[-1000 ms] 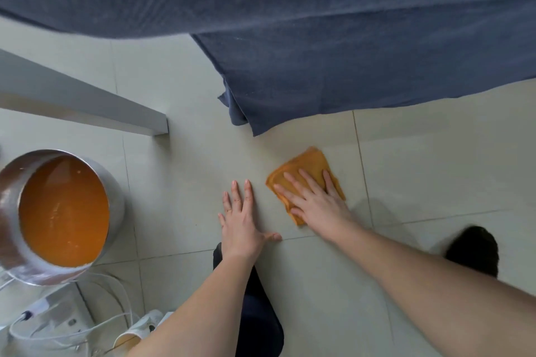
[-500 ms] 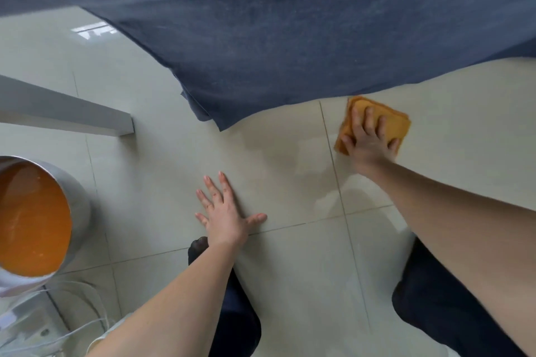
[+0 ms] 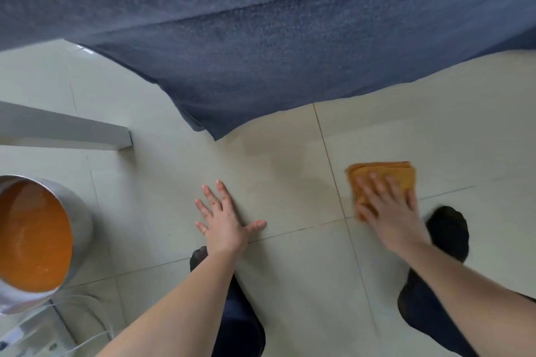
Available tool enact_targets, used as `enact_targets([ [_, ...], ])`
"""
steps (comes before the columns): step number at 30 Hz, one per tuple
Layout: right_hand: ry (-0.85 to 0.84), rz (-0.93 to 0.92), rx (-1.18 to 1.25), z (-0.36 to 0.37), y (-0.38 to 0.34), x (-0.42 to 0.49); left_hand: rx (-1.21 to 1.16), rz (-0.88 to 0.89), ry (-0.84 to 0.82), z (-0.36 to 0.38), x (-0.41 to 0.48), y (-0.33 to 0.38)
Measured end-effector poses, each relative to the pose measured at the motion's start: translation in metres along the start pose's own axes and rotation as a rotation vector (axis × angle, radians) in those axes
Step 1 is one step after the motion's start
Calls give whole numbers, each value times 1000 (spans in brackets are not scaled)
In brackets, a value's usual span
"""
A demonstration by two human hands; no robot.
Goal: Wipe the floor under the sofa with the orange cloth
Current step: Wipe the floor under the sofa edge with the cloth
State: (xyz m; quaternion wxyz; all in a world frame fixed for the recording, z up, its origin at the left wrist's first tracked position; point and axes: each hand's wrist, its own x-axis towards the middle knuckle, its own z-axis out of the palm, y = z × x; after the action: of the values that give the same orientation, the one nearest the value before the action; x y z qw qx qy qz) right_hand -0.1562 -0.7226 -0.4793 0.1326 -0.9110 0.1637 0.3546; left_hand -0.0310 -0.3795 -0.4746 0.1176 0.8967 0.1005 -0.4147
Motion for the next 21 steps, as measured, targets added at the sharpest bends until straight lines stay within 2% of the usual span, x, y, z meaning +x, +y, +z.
enact_targets([
  [4,57,171,169,-46,41,43,0,5,4,2,0,-1],
  [9,153,396,346,-90,-12,123,-5,2,6,2,2,-2],
  [11,137,299,297,-93,-46,134,-6,5,-2,2,3,-2],
  [13,101,105,196,-83,-75,126,-4,5,-9,2,3,-2],
  [16,75,-98,97,-48,-87,86,-18,5,-20,1,0,0],
  [19,69,-165,10,-34,-45,64,-19,10,-15,-1,0,2],
  [21,68,-68,47,-43,-2,67,-22,9,-14,-1,0,1],
])
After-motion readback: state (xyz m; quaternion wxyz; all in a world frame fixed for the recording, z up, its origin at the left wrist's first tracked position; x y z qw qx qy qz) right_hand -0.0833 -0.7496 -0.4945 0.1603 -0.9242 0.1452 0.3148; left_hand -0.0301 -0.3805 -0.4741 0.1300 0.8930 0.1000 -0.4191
